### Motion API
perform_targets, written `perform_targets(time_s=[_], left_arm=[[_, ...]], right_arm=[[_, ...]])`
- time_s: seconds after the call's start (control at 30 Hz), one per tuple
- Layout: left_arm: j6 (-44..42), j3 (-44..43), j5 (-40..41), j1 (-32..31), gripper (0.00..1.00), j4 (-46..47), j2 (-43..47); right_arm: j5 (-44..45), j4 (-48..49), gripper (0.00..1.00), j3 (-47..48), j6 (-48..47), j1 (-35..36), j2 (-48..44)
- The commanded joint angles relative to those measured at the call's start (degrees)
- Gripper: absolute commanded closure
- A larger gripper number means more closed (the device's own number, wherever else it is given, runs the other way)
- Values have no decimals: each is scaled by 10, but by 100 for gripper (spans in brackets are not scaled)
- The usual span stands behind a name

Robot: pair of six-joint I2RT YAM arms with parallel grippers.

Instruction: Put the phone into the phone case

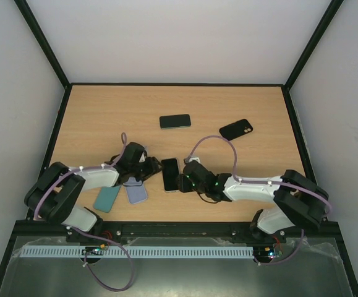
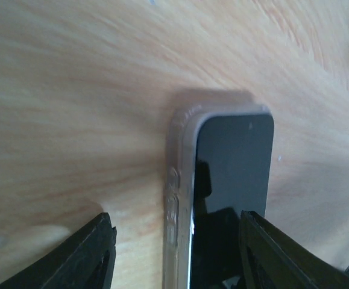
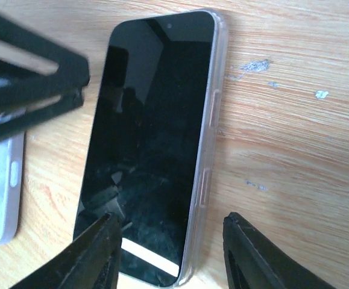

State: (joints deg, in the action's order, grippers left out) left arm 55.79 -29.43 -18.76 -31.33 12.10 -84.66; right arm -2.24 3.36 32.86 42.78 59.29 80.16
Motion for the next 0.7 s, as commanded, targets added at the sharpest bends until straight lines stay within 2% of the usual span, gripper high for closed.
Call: perform_targets(time_s=[0.0,0.17,0.27,0.33,0.53,0.67], left_arm=[[12,15,9,-26,42,-18,13],[29,34,9,-37,44,-4,18],[29,39,12,-39,47,-3,21],[28,37,14,-42,49,-3,19],[24,29,17,-50,56,-2,-4],[20,23,28,-50,64,-10,-16]], right_arm=[[-14,35,56,16,41,-15,48],[-22,63,68,13,61,-26,99],[-31,58,84,12,76,-25,123],[-32,67,89,5,89,-26,135],[-40,93,89,-3,101,-26,152],[-31,104,79,-6,101,-27,120]])
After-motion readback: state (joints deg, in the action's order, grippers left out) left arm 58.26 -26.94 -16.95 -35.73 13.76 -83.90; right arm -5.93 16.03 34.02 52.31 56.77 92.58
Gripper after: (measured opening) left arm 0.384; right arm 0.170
